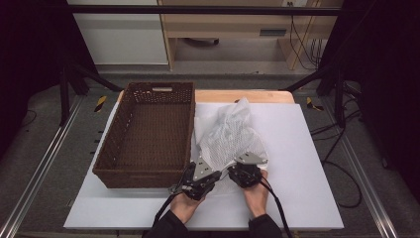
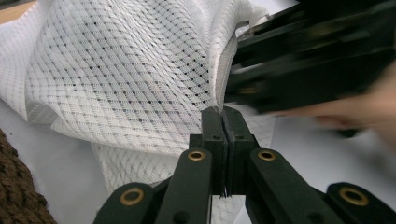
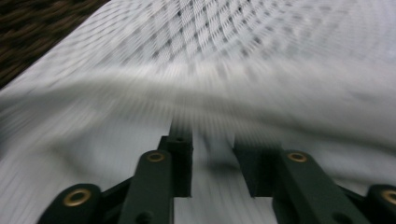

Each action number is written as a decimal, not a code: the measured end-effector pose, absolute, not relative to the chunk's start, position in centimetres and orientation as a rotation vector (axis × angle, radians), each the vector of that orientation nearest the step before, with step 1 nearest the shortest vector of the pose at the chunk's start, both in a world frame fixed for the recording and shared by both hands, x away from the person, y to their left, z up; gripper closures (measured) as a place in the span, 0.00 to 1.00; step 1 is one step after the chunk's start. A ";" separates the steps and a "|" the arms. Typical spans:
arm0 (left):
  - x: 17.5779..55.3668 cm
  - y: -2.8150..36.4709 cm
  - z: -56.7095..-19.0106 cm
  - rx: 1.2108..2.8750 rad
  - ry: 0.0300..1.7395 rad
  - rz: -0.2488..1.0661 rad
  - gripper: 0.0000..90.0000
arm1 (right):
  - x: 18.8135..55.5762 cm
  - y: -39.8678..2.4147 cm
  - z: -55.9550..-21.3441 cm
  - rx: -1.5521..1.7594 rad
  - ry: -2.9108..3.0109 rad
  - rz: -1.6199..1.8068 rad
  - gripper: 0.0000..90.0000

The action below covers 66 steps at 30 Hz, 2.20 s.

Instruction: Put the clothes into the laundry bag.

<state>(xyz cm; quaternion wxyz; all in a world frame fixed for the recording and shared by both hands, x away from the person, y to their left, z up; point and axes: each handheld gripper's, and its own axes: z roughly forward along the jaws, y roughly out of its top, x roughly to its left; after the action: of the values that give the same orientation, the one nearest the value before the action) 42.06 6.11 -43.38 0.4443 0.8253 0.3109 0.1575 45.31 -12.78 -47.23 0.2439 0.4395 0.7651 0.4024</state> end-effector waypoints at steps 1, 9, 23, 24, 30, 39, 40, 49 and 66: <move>42.1 6.1 -43.5 2.048 0.772 0.388 0.98 | 44.8 -13.1 -47.1 1.189 2.087 1.098 0.69; 42.5 5.5 -44.9 2.088 0.785 0.388 0.98 | 43.1 -19.0 -47.8 1.289 2.082 0.973 0.56; 42.9 5.4 -45.4 2.092 0.788 0.374 0.96 | 40.4 -24.0 -48.0 1.412 2.021 0.958 1.00; 42.8 5.4 -45.5 2.095 0.786 0.364 0.94 | 40.1 -24.6 -48.2 1.434 2.008 0.965 1.00; 41.2 6.4 -44.8 2.104 0.798 0.398 0.62 | 40.0 -25.2 -47.7 1.380 1.950 1.032 0.69; 39.7 9.6 -47.7 2.123 0.940 0.405 0.56 | 43.0 -24.6 -48.9 1.457 1.987 0.974 0.63; 39.9 9.5 -48.0 2.125 0.953 0.399 0.57 | 43.0 -24.6 -48.9 1.459 1.976 0.966 0.75; 40.2 9.1 -48.7 2.115 0.950 0.476 0.76 | 40.8 -26.7 -47.9 1.459 1.992 1.039 0.94; 39.1 10.5 -47.7 2.088 0.889 0.417 0.97 | 41.4 -27.2 -48.4 1.483 2.038 1.021 0.93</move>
<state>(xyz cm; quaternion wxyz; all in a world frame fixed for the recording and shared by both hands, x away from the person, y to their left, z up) 39.12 10.51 -47.67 0.4051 0.8274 0.3523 0.1651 41.45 -27.22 -48.39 0.2094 0.5332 0.7328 0.3673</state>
